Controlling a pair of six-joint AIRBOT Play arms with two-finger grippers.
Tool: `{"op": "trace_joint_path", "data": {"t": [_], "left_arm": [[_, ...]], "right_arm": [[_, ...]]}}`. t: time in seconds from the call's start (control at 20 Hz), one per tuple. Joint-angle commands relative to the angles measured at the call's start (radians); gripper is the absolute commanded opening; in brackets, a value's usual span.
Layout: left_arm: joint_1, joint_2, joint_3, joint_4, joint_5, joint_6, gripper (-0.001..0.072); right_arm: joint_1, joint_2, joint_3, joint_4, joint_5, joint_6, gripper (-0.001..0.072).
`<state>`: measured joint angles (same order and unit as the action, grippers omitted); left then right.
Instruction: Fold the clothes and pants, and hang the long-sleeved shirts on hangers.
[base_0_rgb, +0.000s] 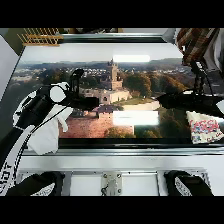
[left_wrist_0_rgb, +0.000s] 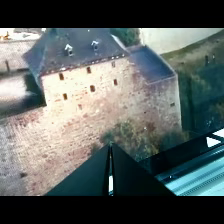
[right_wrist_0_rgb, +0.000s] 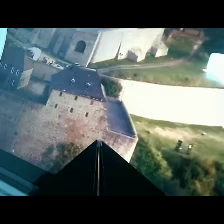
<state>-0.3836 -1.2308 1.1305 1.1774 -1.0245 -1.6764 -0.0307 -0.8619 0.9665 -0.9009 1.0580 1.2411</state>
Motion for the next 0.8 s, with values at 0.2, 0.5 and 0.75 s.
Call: {"op": "trace_joint_path", "data": {"t": [0.2,0.5,0.75], "left_arm": [[-0.001,0.001,0.000,0.000,0.000,0.000,0.0005],[-0.001,0.001,0.000,0.000,0.008,0.000,0.0005],[0.044,0.001,0.024,0.127,0.055,0.121,0.0715]], "right_arm": [[0.001,-0.001,0.000,0.000,0.000,0.000,0.0015],[0.001,-0.001,0.000,0.000,0.000,0.000,0.0015],[0.001,-0.001,0.000,0.000,0.000,0.000,0.0015]]}}
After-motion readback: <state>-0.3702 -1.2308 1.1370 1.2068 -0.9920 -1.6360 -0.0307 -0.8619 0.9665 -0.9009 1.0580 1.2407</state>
